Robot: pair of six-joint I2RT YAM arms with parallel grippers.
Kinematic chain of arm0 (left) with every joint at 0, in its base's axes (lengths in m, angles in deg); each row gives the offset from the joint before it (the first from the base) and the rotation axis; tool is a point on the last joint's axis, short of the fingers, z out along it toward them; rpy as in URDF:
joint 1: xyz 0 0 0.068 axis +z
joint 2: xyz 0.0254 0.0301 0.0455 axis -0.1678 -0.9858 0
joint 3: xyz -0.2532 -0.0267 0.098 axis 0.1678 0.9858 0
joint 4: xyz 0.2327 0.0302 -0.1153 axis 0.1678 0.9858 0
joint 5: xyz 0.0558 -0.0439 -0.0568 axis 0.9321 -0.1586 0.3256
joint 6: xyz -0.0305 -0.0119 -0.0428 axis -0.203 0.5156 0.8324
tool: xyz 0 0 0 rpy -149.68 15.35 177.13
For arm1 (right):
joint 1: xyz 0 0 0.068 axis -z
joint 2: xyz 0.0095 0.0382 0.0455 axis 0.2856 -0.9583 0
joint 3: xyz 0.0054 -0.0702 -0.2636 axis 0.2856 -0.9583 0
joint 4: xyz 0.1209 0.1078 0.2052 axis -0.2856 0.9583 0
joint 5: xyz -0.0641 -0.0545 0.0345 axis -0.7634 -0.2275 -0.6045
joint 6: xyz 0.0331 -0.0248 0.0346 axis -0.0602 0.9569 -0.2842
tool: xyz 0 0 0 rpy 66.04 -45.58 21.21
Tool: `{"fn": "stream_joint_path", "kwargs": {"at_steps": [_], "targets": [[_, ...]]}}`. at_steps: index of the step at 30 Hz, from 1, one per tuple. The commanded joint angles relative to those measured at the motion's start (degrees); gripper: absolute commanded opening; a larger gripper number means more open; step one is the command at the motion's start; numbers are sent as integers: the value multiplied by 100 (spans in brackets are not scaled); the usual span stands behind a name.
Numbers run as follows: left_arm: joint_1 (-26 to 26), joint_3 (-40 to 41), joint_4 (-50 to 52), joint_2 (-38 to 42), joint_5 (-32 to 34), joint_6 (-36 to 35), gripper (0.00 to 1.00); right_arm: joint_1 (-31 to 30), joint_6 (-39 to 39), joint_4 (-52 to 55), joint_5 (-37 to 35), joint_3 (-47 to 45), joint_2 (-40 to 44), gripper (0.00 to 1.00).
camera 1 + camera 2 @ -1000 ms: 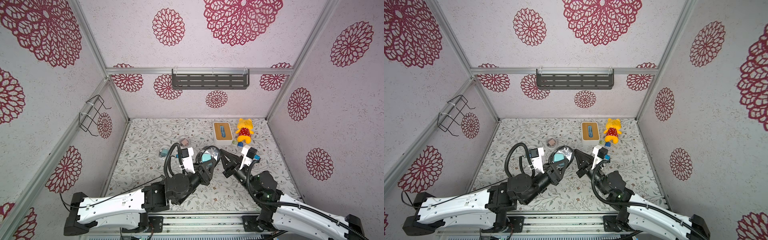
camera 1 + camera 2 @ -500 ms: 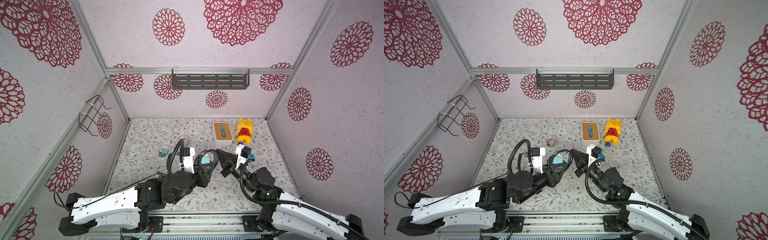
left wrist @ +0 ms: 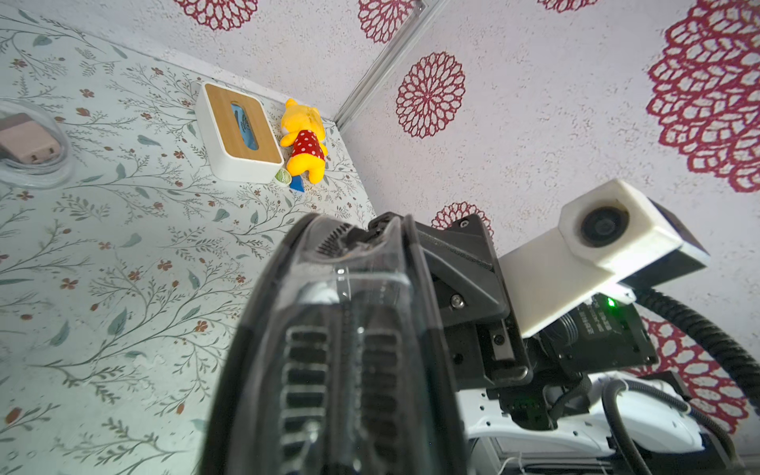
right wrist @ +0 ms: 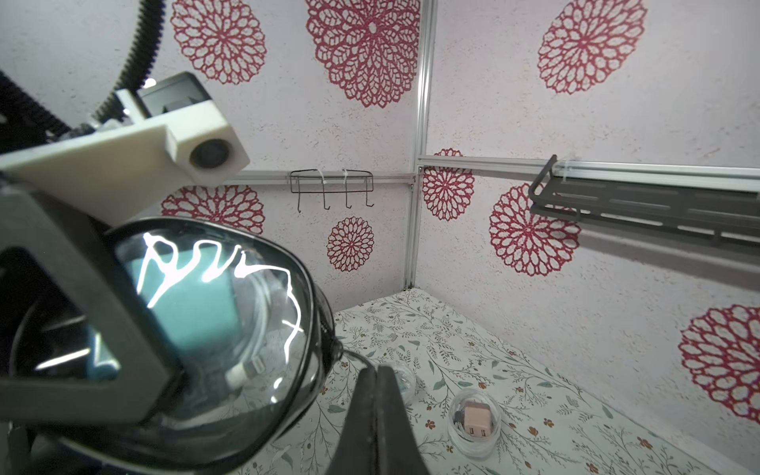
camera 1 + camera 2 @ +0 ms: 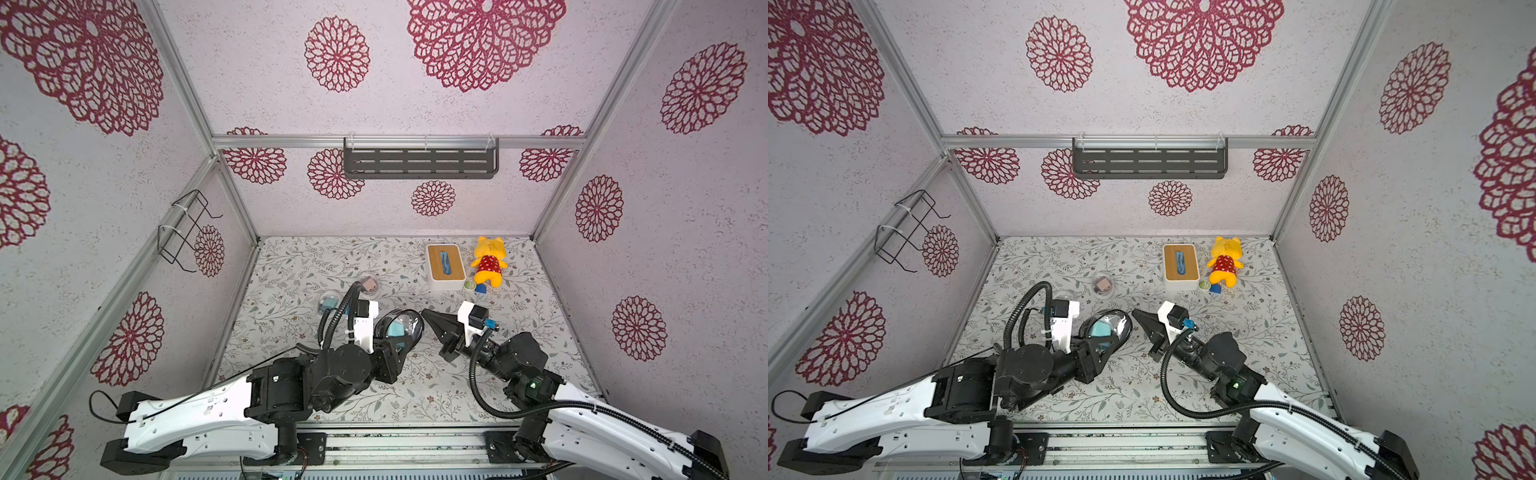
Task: Pack away charging kits
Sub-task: Zip the zipper on the storage bag.
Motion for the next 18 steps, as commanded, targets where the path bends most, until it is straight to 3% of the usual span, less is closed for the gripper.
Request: {"fn": "stream_joint_path", "kwargs": {"at_steps": [1, 7, 18], "targets": [[-6, -317, 1033, 166, 297, -173, 0, 103, 698, -740, 73, 25, 143, 0], [12, -751, 1605, 55, 219, -462, 0, 99, 1163, -719, 200, 27, -157, 0], [69, -1224, 2100, -484, -91, -674, 0, 109, 1225, -1051, -5, 223, -687, 0]]}}
